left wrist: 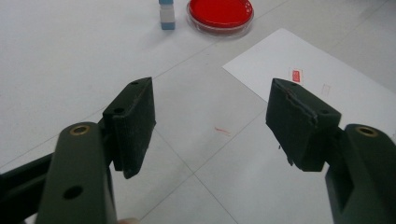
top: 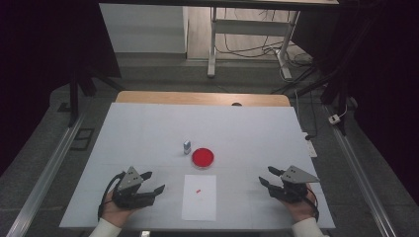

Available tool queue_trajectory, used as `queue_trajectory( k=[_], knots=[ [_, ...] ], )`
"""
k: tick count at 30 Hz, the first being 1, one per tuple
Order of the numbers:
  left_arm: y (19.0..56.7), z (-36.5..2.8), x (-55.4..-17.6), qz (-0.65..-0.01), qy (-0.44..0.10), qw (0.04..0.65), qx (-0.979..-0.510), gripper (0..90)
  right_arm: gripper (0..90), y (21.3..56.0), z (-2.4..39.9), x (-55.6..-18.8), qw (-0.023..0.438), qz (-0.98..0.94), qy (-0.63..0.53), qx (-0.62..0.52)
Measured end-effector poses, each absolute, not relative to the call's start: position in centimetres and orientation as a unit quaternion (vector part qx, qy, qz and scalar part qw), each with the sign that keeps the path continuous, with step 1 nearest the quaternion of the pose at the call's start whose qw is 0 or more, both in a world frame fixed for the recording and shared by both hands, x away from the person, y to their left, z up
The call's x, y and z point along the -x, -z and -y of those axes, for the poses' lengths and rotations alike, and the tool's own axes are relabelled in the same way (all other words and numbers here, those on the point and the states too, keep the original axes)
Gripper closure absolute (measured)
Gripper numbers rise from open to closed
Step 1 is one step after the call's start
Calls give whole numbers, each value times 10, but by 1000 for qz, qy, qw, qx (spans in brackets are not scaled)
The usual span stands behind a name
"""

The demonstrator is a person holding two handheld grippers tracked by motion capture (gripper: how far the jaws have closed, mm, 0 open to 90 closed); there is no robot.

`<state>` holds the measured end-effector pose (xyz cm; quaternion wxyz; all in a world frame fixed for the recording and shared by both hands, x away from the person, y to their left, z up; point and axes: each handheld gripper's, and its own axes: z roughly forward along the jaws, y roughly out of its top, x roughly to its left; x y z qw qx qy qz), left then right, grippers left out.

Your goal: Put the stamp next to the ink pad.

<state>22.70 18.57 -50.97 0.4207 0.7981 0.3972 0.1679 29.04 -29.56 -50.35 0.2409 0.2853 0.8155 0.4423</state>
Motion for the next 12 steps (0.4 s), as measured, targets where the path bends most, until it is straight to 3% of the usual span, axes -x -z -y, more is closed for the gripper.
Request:
queue_trajectory(
  k=[12],
  knots=[
    [511, -186, -227, -399, -168, 420, -798, 330, 463, 503, 296, -290, 241, -816, -442, -285]
  ],
)
